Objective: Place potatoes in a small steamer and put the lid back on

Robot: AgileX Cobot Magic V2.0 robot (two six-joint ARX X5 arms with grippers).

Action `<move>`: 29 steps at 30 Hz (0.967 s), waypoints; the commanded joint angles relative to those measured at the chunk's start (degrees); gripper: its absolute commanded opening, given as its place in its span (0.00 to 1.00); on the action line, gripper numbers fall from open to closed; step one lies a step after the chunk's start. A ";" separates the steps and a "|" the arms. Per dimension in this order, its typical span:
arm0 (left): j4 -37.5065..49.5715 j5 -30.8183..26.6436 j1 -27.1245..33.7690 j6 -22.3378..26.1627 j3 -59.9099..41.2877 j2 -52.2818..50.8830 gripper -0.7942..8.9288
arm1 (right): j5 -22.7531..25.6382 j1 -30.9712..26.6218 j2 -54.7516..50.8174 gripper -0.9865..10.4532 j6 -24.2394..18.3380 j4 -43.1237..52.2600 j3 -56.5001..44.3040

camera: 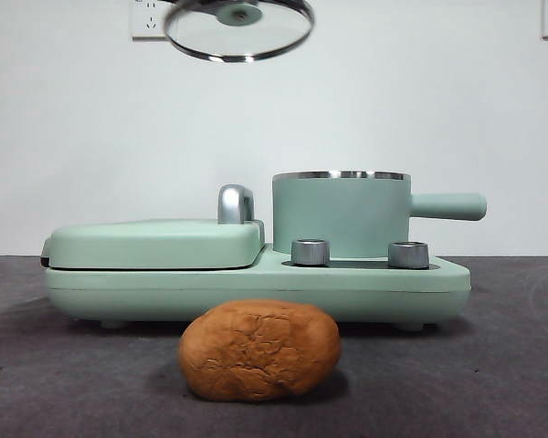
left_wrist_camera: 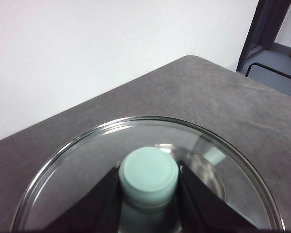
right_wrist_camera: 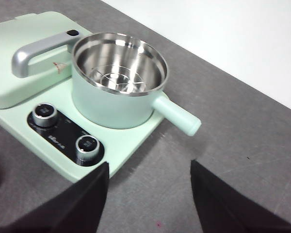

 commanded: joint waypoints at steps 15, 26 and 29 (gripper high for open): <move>-3.67 0.39 10.56 -1.68 -27.96 -31.87 0.09 | -0.26 6.49 0.59 0.32 2.93 0.26 0.83; -13.11 0.37 13.46 -2.05 -31.06 -42.47 0.09 | -2.03 20.39 12.63 0.36 3.82 1.09 1.27; -13.00 0.37 13.64 -2.36 -31.06 -42.53 0.09 | -1.95 25.22 18.14 0.38 3.78 1.86 1.99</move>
